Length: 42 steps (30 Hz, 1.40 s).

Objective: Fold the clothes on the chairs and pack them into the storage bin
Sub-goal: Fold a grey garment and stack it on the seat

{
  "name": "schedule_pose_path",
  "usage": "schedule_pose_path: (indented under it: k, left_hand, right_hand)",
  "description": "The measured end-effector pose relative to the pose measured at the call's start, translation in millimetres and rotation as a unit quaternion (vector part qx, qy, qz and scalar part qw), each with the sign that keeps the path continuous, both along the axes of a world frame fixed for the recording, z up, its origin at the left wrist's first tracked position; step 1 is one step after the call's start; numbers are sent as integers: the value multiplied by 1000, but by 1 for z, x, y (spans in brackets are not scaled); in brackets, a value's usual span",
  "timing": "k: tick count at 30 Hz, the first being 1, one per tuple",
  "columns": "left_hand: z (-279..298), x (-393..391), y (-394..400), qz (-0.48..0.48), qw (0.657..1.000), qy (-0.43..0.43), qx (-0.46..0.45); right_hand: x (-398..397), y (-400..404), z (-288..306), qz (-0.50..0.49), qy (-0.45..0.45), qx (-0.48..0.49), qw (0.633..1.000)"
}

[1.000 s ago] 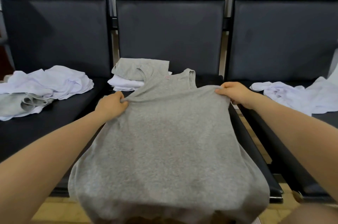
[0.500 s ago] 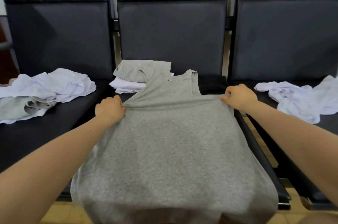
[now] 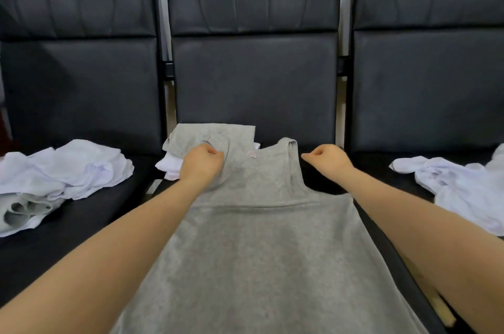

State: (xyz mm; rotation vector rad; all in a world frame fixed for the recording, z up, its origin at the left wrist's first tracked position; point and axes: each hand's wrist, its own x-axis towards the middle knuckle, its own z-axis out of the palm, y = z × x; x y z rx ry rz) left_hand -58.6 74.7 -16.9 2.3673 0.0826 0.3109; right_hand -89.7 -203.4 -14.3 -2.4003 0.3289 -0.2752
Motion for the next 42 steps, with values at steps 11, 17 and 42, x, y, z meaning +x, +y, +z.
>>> schedule_pose_path:
  k: [11,17,42]
  left_hand:
    - [-5,91,-33,95,992,-31,71]
    - [20,62,-15,58,991,-83,-83]
    - [-23,-169,39,-119,978,33,169]
  right_hand:
    - [112,46,-20,-61,34,99,993]
    - [79,48,8,-46,-70,254,964]
    - [-155,33,-24,216,43,-103,970]
